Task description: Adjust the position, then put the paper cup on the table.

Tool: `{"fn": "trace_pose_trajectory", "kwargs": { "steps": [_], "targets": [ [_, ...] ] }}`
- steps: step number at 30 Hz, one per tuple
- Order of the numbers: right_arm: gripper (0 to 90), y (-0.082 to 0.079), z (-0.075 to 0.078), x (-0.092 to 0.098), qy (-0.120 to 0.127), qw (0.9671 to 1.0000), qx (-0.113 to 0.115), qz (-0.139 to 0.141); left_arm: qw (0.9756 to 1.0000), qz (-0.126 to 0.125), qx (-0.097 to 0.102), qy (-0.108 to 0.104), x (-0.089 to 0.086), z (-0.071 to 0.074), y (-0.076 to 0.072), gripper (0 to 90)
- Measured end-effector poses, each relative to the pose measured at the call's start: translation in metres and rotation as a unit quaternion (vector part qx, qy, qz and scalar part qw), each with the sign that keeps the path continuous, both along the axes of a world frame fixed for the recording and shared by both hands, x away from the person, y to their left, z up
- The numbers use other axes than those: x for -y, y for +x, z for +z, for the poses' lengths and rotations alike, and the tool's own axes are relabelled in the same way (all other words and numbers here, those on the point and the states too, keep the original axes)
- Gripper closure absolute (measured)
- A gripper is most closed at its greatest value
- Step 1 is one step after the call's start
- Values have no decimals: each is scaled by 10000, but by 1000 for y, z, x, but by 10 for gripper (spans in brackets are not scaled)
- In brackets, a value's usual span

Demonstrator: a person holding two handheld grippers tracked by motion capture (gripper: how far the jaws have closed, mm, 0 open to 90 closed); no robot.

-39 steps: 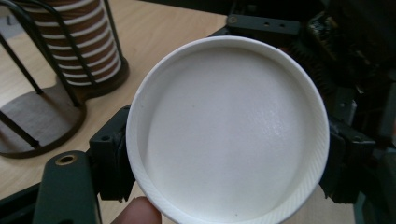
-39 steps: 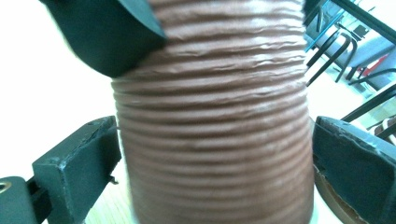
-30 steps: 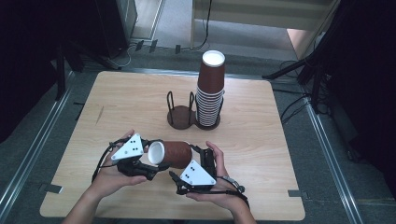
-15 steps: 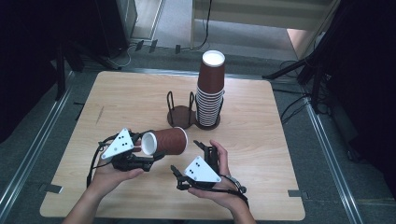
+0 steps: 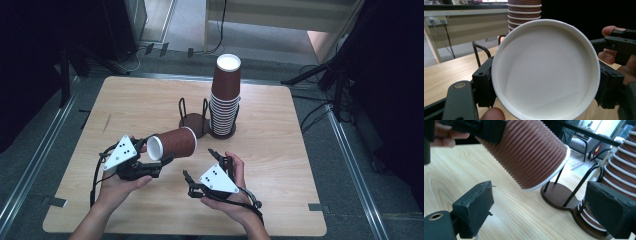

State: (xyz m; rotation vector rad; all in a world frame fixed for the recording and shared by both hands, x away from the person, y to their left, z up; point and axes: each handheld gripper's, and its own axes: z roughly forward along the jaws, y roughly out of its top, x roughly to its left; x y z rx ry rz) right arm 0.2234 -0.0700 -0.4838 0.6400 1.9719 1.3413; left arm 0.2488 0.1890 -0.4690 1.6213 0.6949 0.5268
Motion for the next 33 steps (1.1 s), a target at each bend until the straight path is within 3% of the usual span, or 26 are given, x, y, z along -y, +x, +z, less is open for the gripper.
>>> {"fn": "trace_pose_trajectory", "kwargs": {
  "steps": [8, 11, 15, 19, 22, 27, 31, 33],
  "targets": [
    [88, 8, 0, 2, 623, 9954, -609, -403, 9994, 220, 25, -265, -3, -1, 2, 224],
    [86, 10, 0, 4, 869, 9911, -880, -497, 9990, 257, 70, -346, -3, -2, 2, 224],
    [6, 11, 1, 4, 1219, 9828, -1286, -514, 9987, 273, 152, -401, -2, -2, 1, 224],
    [6, 11, 3, 3, 1530, 9759, -1452, -556, 9980, 302, 227, -503, -2, -4, 1, 224],
    [7, 10, 5, 2, 1819, 9680, -1633, -562, 9973, 341, 264, -594, -2, -5, 1, 224],
    [6, 8, 10, 3, 2358, 9495, -1917, -780, 9953, 474, 351, -765, -1, -6, 1, 224],
    [0, 9, 13, 4, 2816, 9292, -2212, -914, 9932, 569, 416, -932, -3, -6, 0, 224],
    [0, 9, 14, 6, 3025, 9170, -2374, -1064, 9923, 596, 438, -998, -3, -5, 0, 224]
  ]
}}
